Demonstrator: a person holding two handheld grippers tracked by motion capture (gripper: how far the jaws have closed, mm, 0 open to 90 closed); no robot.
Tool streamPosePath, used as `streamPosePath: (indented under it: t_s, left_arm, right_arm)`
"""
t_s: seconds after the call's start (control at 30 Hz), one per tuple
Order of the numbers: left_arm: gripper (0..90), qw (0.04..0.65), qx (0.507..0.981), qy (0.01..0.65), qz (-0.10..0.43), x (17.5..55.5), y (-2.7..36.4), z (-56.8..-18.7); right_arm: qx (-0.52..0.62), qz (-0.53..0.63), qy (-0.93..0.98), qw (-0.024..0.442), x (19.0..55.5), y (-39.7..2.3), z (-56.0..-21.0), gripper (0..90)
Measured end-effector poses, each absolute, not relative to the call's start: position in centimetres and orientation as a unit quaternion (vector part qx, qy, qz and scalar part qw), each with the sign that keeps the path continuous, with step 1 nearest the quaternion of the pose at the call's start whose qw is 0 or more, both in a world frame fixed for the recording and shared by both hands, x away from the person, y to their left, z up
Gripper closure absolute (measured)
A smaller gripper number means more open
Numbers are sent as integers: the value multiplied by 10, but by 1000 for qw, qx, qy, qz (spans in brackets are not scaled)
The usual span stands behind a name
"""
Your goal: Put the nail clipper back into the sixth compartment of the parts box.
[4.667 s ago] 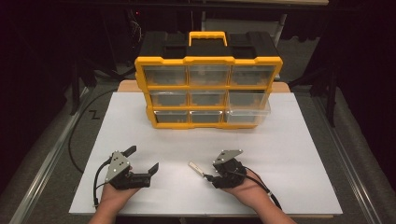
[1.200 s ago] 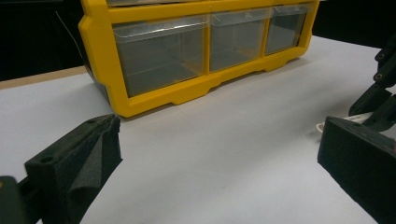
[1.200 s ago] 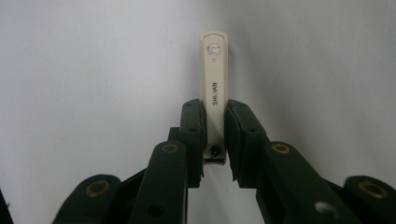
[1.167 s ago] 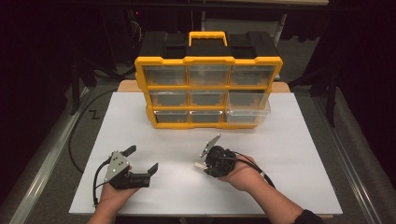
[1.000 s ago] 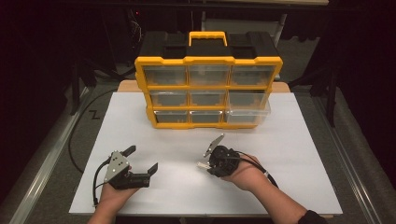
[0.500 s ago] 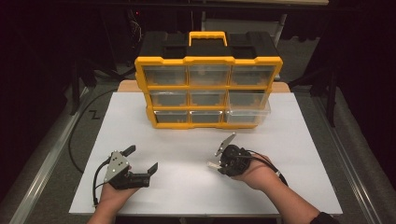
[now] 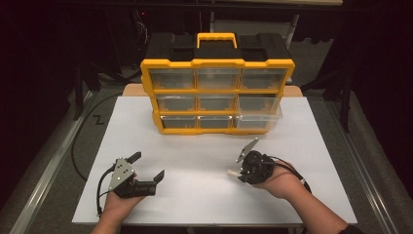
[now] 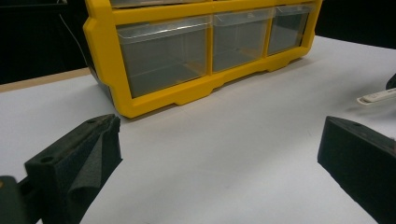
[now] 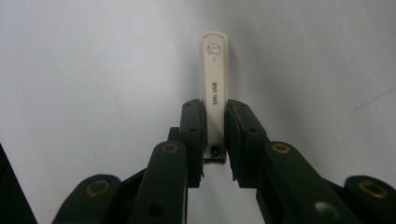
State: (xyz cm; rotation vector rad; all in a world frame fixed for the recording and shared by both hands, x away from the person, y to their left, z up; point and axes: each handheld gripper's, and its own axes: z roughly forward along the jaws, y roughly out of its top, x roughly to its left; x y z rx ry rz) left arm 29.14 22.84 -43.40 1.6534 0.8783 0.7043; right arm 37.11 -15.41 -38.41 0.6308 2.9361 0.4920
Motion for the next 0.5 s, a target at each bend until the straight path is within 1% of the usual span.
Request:
streamPosePath:
  t_s: [0.5]
  left_arm:
    - [4, 541, 697, 366, 296, 291, 228, -434]
  right_arm:
    - [221, 157, 961, 50, 372, -179, -379, 795]
